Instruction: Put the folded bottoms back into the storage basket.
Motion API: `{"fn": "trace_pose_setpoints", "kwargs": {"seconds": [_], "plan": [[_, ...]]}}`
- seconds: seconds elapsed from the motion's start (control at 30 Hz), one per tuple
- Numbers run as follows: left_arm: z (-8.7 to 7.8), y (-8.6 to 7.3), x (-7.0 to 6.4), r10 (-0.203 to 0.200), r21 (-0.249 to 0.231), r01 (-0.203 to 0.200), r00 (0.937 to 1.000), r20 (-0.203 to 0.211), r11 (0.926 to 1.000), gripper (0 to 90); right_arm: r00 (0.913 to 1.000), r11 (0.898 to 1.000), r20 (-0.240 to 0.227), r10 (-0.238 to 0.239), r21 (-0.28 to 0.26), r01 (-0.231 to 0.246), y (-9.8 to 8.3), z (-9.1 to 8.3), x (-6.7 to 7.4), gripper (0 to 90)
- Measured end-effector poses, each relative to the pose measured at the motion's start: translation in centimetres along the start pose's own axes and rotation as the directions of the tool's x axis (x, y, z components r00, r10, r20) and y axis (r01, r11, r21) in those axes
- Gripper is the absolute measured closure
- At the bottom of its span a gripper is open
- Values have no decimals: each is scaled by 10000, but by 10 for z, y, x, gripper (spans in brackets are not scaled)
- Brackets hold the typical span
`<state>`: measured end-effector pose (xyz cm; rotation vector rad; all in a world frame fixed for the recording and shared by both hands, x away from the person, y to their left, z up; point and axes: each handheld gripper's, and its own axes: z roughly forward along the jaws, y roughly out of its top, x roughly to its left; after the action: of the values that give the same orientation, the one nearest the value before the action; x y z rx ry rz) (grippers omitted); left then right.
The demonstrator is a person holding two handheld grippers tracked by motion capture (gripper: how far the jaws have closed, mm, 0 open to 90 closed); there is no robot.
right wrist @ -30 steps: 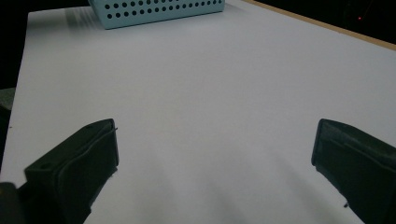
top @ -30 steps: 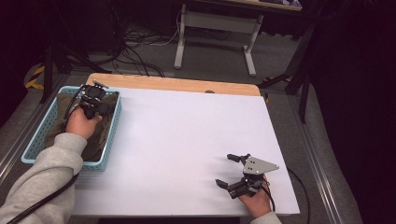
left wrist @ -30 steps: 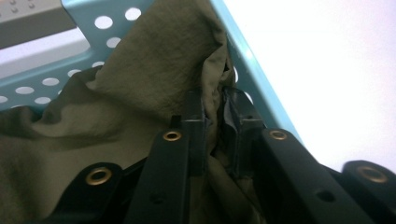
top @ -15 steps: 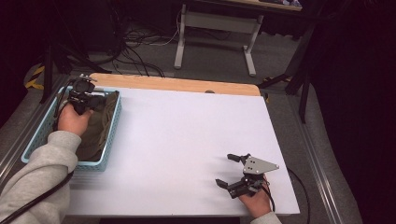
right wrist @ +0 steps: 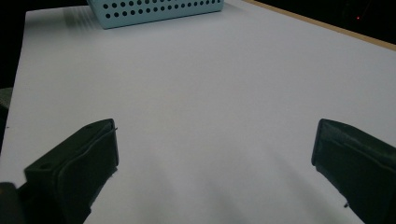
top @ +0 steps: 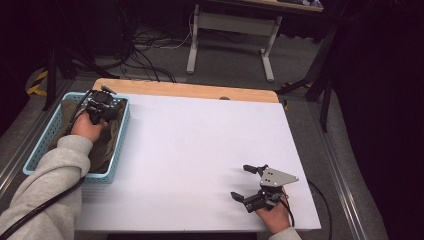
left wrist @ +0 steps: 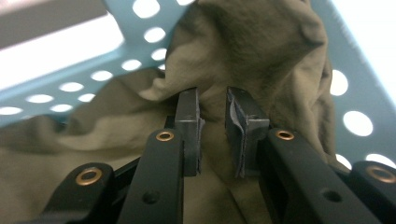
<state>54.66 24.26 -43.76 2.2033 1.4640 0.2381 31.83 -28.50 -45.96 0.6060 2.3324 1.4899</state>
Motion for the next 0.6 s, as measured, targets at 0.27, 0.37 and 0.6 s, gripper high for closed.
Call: {"fn": "trace_pose_setpoints", "kwargs": {"seconds": [0.27,0.37,0.6], "plan": [[6,1,-3,149,448,-141,9998,-160,9989,726,10000,10000,-13,-11,21,11,0,0,0,11],[2,2,-3,192,270,-184,9994,-299,9995,684,10000,10000,-14,-20,17,20,0,0,0,11],[-12,2,-7,197,-296,-218,9973,-703,9993,612,10000,10000,-10,-7,23,7,0,0,0,11]]}}
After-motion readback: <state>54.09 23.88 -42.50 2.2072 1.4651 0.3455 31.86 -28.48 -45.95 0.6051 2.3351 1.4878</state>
